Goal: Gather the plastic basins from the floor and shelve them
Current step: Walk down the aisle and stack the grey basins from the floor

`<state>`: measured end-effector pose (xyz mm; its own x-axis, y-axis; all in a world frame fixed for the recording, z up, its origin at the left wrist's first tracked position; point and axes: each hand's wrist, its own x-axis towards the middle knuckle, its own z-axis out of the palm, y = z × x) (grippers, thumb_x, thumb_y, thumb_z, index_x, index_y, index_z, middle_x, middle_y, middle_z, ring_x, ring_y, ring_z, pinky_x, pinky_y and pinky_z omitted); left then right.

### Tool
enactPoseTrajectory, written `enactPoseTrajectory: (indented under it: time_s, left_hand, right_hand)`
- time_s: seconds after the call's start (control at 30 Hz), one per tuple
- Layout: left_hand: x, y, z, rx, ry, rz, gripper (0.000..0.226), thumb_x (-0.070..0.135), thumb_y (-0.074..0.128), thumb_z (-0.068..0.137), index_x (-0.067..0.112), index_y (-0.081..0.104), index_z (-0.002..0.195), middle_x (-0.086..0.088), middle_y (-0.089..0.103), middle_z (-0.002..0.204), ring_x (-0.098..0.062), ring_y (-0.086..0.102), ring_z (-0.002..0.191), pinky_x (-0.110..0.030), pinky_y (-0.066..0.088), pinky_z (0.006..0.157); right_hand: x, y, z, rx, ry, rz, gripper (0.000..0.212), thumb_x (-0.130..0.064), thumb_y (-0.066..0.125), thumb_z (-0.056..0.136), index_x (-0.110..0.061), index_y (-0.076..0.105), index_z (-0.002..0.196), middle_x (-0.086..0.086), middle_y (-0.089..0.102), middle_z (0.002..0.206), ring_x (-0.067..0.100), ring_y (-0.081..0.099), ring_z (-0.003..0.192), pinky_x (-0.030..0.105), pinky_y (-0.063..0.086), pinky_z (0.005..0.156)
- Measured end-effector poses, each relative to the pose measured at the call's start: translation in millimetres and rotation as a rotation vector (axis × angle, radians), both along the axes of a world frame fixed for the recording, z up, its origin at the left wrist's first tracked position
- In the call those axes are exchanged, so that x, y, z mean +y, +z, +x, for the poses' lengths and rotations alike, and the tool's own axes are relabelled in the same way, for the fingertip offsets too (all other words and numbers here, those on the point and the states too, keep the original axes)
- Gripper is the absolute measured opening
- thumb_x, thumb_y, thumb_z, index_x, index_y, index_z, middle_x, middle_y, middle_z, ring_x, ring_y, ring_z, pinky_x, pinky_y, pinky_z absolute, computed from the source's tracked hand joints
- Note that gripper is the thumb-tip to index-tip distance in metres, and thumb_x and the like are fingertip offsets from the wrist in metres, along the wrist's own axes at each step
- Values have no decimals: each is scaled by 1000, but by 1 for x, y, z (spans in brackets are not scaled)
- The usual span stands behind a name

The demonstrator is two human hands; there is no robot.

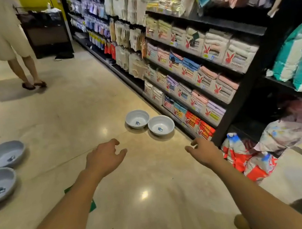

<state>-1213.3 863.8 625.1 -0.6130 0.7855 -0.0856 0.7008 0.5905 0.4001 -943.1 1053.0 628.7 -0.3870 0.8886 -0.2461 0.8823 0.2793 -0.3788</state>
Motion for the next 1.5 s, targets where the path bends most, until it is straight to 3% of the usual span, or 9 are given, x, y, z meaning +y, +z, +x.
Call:
enactPoseTrajectory:
  time_s: [0.3, 0.53, 0.77, 0.93, 1.07, 1.2, 1.3, 1.5]
  left_hand:
    - [169, -15, -106, -9, -89, 4, 45, 57, 49, 89, 30, 60, 123, 4, 71, 109, -28, 65, 104, -38, 47, 85]
    - [347, -45, -181, 12, -191, -67, 43, 55, 47, 89, 32, 59, 123, 3, 71, 110, -28, 66, 99, -35, 41, 74]
    - [506, -50, -242, 35, -286, -154, 51, 60, 47, 90, 30, 55, 130, 3, 70, 119, -27, 65, 104, -37, 46, 81]
    - [615, -80, -285, 32, -358, -199, 55, 63, 43, 92, 27, 54, 132, 1, 69, 121, -25, 66, 104, -36, 52, 84]
    - [707, -122, -320, 19, -437, -230, 51, 60, 45, 94, 27, 55, 130, 1, 70, 119, -23, 66, 101, -35, 50, 81]
    - [788, -181, -352, 10, -500, -304, 50, 62, 41, 93, 31, 55, 129, 4, 71, 116, -20, 67, 99, -32, 46, 69]
    - [831, -233, -371, 22, -508, -346, 50, 62, 39, 91, 31, 57, 126, 3, 72, 114, -22, 68, 98, -33, 51, 74]
    - [906, -395, -393, 26, -521, -390, 56, 61, 39, 91, 26, 55, 132, -2, 71, 115, -27, 68, 100, -39, 55, 85]
  right_hand:
    - [120, -10, -96, -1, -142, -11, 44, -61, 52, 91, -25, 61, 115, 1, 69, 109, 23, 65, 99, 49, 55, 90]
    - [277, -45, -171, 4, -187, -31, 49, -60, 55, 90, -23, 62, 121, 0, 70, 105, 21, 64, 92, 37, 53, 75]
    - [414, -53, -239, -3, -191, -113, 51, -60, 52, 92, -22, 60, 125, 4, 70, 113, 28, 66, 103, 44, 55, 89]
    - [504, -76, -275, -43, -249, -154, 49, -60, 50, 93, -24, 58, 126, 4, 69, 121, 27, 63, 107, 37, 47, 82]
    - [580, -106, -305, -81, -294, -186, 47, -56, 51, 95, -22, 58, 126, 5, 70, 114, 27, 65, 102, 38, 52, 85]
    - [658, -152, -336, -132, -327, -195, 40, -55, 51, 94, -22, 58, 115, 5, 69, 106, 24, 60, 87, 36, 50, 75]
    - [708, -203, -357, -176, -328, -224, 40, -57, 49, 93, -23, 58, 114, 5, 69, 105, 23, 55, 82, 36, 45, 71]
    - [781, -372, -379, -233, -297, -258, 49, -61, 49, 89, -25, 57, 121, 5, 70, 116, 30, 65, 102, 39, 48, 76]
